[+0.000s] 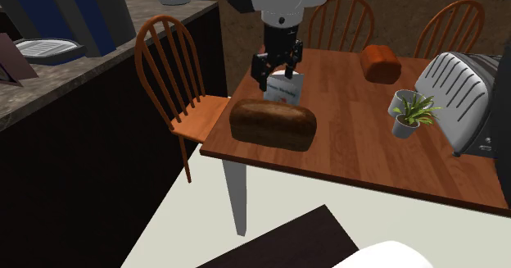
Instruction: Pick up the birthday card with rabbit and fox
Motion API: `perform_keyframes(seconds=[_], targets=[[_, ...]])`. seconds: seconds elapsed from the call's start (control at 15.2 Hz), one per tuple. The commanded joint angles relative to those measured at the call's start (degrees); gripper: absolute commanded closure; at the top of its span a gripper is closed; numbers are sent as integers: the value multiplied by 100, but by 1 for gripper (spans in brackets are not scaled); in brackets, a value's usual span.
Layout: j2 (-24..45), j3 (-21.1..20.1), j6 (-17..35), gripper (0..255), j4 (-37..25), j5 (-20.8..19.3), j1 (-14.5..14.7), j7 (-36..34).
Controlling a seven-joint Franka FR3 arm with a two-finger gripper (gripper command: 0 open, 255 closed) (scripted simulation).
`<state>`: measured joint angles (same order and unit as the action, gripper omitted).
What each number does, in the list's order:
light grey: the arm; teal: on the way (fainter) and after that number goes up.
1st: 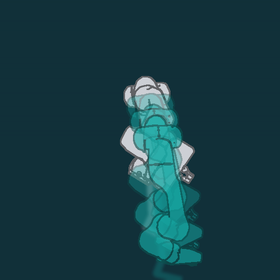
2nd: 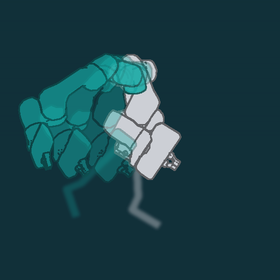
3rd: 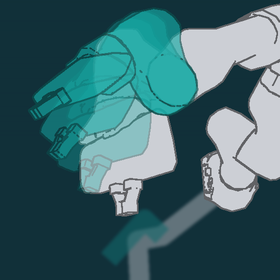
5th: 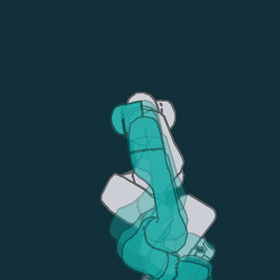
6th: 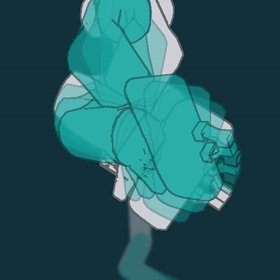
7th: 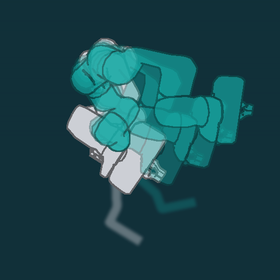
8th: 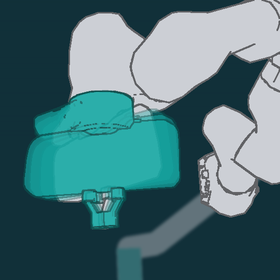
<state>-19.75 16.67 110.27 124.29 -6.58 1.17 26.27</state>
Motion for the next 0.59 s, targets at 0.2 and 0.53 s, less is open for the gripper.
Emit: perform_keyframes(seconds=[0.2,0.53], targets=[[1076,404,298,0,-705,232,45,1059],[2275,653,428,0,-1644,674,-54,2138]])
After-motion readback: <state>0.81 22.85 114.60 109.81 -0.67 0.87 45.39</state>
